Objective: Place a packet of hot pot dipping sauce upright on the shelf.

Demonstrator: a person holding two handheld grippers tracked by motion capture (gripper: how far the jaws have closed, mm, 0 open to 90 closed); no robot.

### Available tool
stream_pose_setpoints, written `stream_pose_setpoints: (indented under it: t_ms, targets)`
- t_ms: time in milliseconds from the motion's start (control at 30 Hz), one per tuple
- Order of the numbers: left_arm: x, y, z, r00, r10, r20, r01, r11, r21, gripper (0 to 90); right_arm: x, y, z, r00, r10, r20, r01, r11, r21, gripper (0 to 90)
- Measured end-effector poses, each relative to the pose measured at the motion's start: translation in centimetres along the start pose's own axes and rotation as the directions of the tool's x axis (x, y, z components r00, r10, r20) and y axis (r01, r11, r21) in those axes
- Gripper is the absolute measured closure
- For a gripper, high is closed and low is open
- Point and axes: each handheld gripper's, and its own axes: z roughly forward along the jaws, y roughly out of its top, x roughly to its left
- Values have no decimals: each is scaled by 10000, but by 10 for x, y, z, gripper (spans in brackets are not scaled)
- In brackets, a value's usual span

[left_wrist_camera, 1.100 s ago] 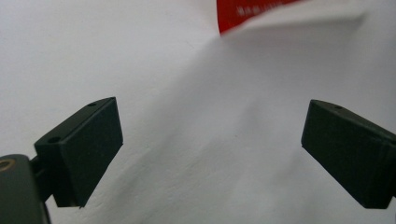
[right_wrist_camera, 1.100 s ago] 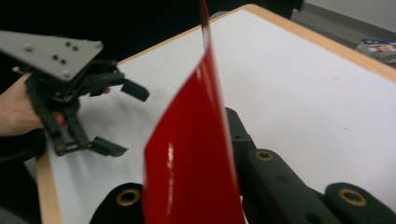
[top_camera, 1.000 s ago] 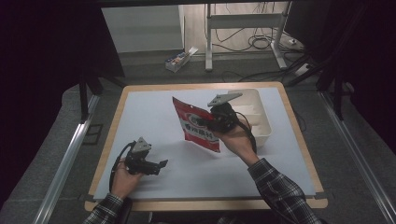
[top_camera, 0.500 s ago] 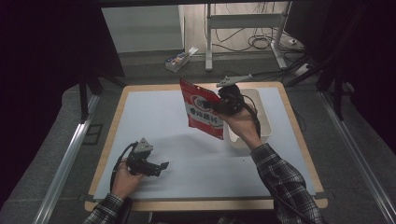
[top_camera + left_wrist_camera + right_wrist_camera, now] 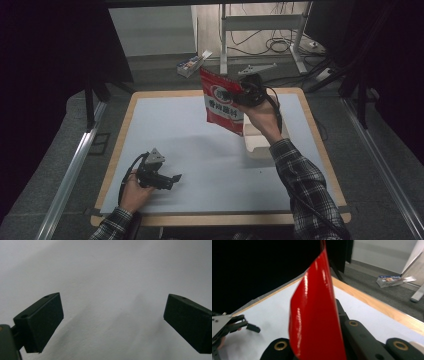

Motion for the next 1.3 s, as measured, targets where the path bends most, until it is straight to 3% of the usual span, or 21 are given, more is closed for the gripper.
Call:
stream_pose_setpoints:
  t_ms: [767, 1300]
  targets:
    - [1, 0, 0, 9999, -104, 59, 104, 9999, -45, 15, -69, 12, -11, 9906, 663, 1197, -584, 9959, -688, 884]
    - [1, 0, 1, 9999, -84, 95, 85, 10000, -31, 15, -115, -13, -10, 9821, 988, 1602, -875, 9933, -756, 884]
